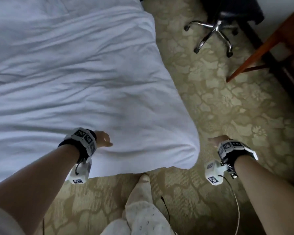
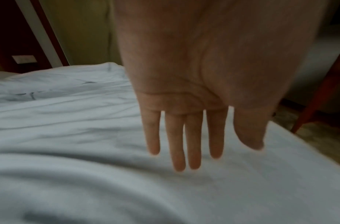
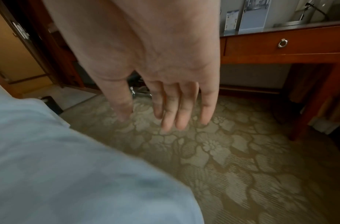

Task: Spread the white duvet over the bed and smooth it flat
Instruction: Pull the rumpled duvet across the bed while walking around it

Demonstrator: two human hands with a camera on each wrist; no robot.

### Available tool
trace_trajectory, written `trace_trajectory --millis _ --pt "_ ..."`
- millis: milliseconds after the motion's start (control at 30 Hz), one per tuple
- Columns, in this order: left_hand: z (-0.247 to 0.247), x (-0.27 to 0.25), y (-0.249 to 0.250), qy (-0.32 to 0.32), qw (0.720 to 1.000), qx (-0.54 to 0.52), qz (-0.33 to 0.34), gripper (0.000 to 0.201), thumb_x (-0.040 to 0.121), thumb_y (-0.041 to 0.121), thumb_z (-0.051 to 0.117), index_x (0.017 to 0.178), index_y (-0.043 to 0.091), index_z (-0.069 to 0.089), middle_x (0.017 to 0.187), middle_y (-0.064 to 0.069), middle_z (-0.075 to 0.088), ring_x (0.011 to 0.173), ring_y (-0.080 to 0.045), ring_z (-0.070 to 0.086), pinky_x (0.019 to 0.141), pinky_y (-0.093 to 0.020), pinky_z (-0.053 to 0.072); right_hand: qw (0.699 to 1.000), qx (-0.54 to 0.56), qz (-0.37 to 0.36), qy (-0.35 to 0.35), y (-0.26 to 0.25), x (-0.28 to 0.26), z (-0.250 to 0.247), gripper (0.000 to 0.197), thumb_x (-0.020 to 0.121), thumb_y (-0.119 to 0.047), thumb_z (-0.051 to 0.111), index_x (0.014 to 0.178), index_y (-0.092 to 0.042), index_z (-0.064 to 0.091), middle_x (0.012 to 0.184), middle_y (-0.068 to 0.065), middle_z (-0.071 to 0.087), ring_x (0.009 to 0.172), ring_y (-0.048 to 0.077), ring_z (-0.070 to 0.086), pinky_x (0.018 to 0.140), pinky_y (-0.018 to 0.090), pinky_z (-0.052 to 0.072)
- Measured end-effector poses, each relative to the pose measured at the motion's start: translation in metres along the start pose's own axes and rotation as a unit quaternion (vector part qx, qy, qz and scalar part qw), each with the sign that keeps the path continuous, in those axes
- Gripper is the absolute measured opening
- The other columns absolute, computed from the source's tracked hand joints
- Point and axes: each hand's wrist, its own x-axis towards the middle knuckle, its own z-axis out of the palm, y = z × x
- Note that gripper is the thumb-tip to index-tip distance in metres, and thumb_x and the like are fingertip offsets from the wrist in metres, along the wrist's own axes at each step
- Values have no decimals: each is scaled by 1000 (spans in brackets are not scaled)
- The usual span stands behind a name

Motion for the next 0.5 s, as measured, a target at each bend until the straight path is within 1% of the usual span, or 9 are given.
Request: trace_trajectory --millis 67,100,167,200,267,300,333,433,500 --pt "-7 -11 -2 86 996 -37 -3 40 95 39 46 125 14 56 133 -9 56 124 -26 50 102 -30 38 999 10 -27 26 -2 -4 -11 48 92 -21 56 132 5 47 134 23 52 122 33 53 63 24 41" --pt "-12 -15 -3 116 992 -53 -2 38 96 38 46 124 15 56 131 -10 57 122 -27 51 101 -30 40 998 3 -44 35 -4 0 -15 46 94 -18 53 135 1 45 135 20 52 121 32 54 69 25 46" --pt "-16 -25 -2 143 986 -81 0 38 96 38 45 123 15 57 129 -10 58 120 -28 53 98 -30 41 995 29 -77 58 -10 6 -23 42 96 -16 47 135 -1 45 134 19 52 118 31 57 89 33 48" --pt "-17 -29 -2 153 984 -95 2 37 96 38 46 122 15 57 127 -10 59 118 -28 53 96 -30 41 991 82 -84 62 -18 0 -27 40 95 -18 49 130 3 50 130 22 55 113 32 59 92 36 47" --pt "-17 -36 1 166 977 -130 7 35 95 38 48 118 14 60 124 -11 61 116 -28 56 94 -29 42 983 117 -118 81 -31 -14 -30 38 92 -22 54 114 9 59 116 24 63 95 27 61 85 36 47" --pt "-17 -40 3 176 974 -145 9 35 94 37 49 116 14 61 123 -12 62 115 -29 56 95 -30 43 979 136 -123 86 -39 -22 -32 35 91 -22 55 105 9 62 109 24 65 91 27 60 84 37 48" --pt "-20 -43 7 184 971 -154 12 34 94 37 50 115 13 62 122 -12 62 115 -29 57 95 -31 43 976 152 -131 84 -45 -33 -37 32 91 -22 56 99 8 64 109 25 66 92 30 63 89 40 50" --pt "-38 -52 19 201 965 -166 15 35 94 38 49 113 12 62 121 -12 63 114 -31 58 95 -34 45 968 153 -183 75 -68 -52 -57 37 93 -21 51 116 7 60 120 23 63 111 35 61 97 41 48" --pt "-58 -54 28 224 957 -183 18 34 94 38 48 113 12 62 118 -13 64 112 -31 58 94 -35 46 961 156 -218 67 -84 -53 -73 39 94 -21 49 121 6 57 123 24 61 101 31 64 96 41 48"
